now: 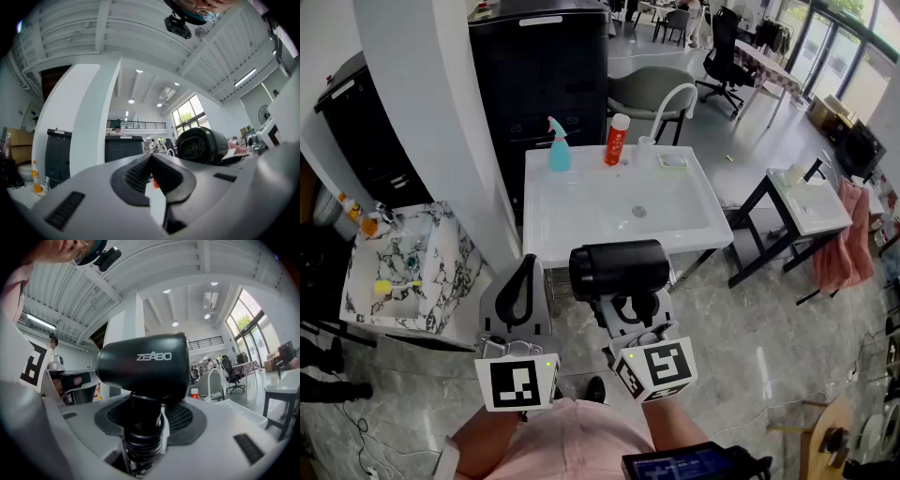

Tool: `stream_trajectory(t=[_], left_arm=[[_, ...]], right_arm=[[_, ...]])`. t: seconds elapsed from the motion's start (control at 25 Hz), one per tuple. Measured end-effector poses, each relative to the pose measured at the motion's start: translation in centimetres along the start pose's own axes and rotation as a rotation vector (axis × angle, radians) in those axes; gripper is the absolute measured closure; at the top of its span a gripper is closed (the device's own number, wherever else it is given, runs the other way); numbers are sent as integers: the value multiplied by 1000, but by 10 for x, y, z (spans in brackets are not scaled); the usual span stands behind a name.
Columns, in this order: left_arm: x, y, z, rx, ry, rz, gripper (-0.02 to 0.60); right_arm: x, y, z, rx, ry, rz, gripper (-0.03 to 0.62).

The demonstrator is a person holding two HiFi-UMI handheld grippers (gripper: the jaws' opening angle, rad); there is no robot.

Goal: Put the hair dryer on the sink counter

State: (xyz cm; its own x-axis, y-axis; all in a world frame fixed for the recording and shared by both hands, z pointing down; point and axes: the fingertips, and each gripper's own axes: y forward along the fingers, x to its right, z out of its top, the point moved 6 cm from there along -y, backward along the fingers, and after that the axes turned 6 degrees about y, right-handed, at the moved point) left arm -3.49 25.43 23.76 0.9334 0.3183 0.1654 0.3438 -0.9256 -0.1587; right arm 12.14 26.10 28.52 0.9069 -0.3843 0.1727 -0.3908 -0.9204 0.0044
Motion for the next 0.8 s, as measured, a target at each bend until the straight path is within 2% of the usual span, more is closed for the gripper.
stream_trajectory(t=[0.32,0.8], left_arm=[[17,12,-4,-13,8,5,571],[34,29,-18,-62,32,62,571]], right_arm=[[23,-2,3,20,13,5,390],[66,11,5,-1,23,35,390]])
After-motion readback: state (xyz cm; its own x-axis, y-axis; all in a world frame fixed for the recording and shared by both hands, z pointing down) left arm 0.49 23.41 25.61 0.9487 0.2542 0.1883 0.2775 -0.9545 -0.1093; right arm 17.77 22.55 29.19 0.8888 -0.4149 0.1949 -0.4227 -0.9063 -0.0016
